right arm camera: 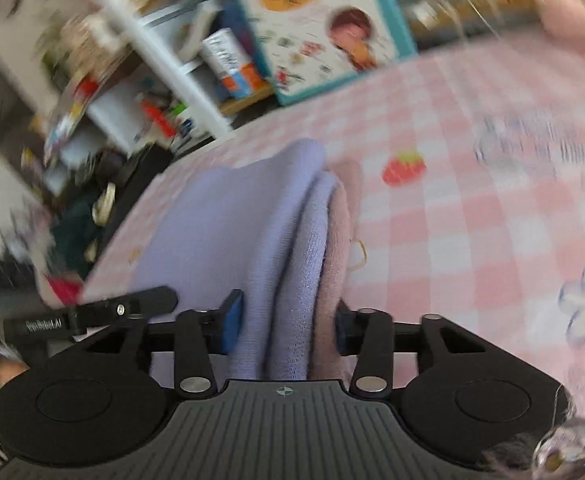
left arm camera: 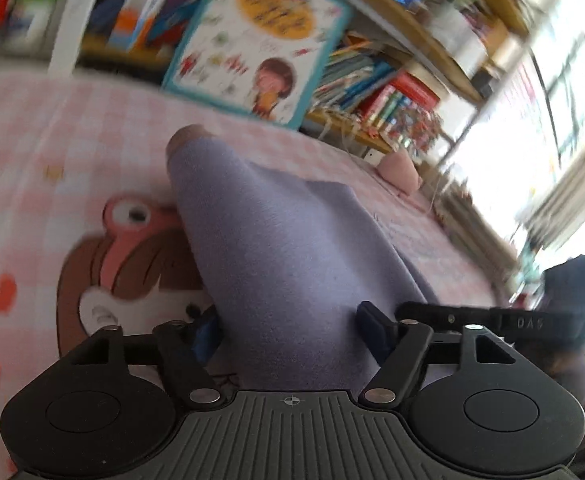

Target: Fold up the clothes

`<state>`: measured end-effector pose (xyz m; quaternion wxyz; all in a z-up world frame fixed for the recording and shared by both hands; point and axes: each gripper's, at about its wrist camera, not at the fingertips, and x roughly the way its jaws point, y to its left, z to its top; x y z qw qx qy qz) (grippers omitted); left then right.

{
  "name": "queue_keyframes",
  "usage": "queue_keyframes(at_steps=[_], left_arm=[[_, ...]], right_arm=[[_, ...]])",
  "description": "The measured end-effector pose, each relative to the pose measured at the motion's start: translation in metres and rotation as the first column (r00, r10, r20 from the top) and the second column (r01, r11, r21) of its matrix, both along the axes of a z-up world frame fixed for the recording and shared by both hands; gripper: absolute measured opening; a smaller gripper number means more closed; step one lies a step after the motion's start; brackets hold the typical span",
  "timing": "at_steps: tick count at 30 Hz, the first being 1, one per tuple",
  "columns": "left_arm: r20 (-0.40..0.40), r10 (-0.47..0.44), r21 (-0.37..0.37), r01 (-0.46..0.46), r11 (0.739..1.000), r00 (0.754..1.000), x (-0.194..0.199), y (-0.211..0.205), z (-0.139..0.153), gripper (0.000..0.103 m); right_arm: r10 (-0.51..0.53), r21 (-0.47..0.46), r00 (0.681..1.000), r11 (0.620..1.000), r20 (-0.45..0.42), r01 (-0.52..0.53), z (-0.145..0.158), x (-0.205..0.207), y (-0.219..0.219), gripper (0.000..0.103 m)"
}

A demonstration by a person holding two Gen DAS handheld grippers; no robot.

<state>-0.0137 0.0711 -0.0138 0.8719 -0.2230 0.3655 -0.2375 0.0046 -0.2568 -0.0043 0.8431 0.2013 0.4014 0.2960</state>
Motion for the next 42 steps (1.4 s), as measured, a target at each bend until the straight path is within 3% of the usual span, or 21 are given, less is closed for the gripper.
queue_keyframes(at_steps=[4, 7, 9, 13, 18, 30, 42], left_arm=[[0.008, 0.000, -0.029, 0.000, 1.000, 1.000, -0.001, 0.002, -0.005, 0.073], [0.033, 0.002, -0.003, -0.002, 1.000, 0.999, -0.003, -0.002, -0.001, 0.066], [0.049, 0.003, 0.015, -0.004, 1.000, 0.999, -0.005, -0.004, 0.001, 0.062], [0.113, 0.000, 0.079, -0.009, 0.997, 0.994, -0.011, -0.010, 0.013, 0.060], [0.144, 0.005, 0.080, -0.017, 0.997, 0.990, -0.001, 0.000, 0.024, 0.060], [0.159, 0.058, 0.086, -0.073, 0.994, 0.986, 0.075, 0.036, 0.046, 0.061], [0.145, 0.098, 0.111, -0.115, 0.987, 0.985, 0.158, 0.047, 0.038, 0.061]], right_arm=[[-0.013, 0.059, 0.999, 0.998, -0.036, 0.015, -0.007, 0.004, -0.004, 0.049], [0.002, 0.061, 1.000, 0.998, -0.027, -0.001, -0.005, 0.007, 0.000, 0.037], [0.016, 0.023, 0.999, 1.000, 0.032, -0.017, 0.002, 0.002, 0.004, 0.031], [0.043, -0.068, 0.987, 0.997, 0.153, -0.033, 0.018, -0.009, 0.016, 0.028], [0.059, -0.086, 0.976, 0.995, 0.208, -0.042, 0.029, -0.002, 0.024, 0.028], [0.076, -0.092, 0.971, 0.994, 0.226, -0.056, 0.049, 0.077, 0.066, 0.029], [0.005, -0.127, 0.974, 0.992, 0.228, 0.024, 0.050, 0.151, 0.092, 0.029]])
